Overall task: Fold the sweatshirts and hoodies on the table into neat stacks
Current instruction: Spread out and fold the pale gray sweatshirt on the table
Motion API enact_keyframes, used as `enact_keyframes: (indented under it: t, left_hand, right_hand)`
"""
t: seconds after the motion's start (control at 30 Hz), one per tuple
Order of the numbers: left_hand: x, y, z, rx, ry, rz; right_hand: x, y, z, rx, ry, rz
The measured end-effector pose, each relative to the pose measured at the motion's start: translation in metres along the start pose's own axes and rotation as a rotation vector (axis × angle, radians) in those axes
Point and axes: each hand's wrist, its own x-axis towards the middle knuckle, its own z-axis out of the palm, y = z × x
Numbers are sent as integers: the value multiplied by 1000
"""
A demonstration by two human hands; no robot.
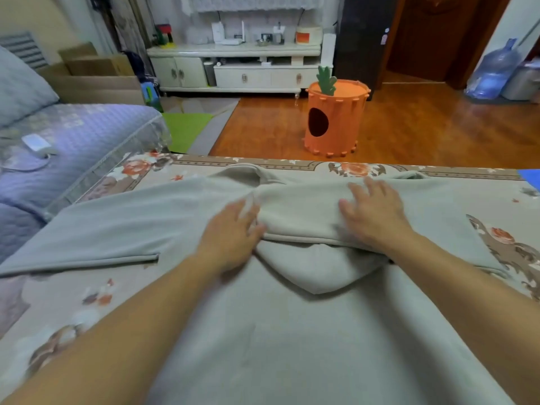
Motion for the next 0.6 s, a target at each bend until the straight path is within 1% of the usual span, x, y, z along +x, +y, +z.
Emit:
enact_keyframes:
  t: [0.03,0.07,0.17,0.27,0.3,0.33,0.37,0.4,0.47,0.53,0.6]
  left_hand:
    - [-5,-1,8,10,-78,5]
    - [-8,-4,15,16,-110,-18]
    - [-5,-3,17,27,-124,-51]
    - [-1,-10,-4,-65,-224,-17]
    - [-2,-23,-14,-101,-204,-33]
    - [-8,-40,-25,-133,-126,-85]
    - [-17,-66,-37,-133,-17,-176]
    - [-30,-97,-50,-83,94,-289]
    - [-61,-165,-75,87,254,-563]
    - [-92,-221,-94,173,283,-878]
    - [-112,-254,-101,134,209,-1135]
  right_hand:
    - [7,-22,2,31,-38,-72]
    - [15,-43,7,49,-63,-130]
    - [25,-93,24,108,-81,-266]
    - [14,-122,52,37,-124,-407]
    - [14,-125,61,-1,-128,-404]
    - [16,-126,65,-15,-133,-389]
    - [18,-127,66,-19,-136,-379]
    - [19,-127,65,-21,-143,-366]
    - [19,-129,63,-6,-170,-348]
    - [20,-131,65,-8,-172,-344]
    - [17,-131,67,-19,-148,-345]
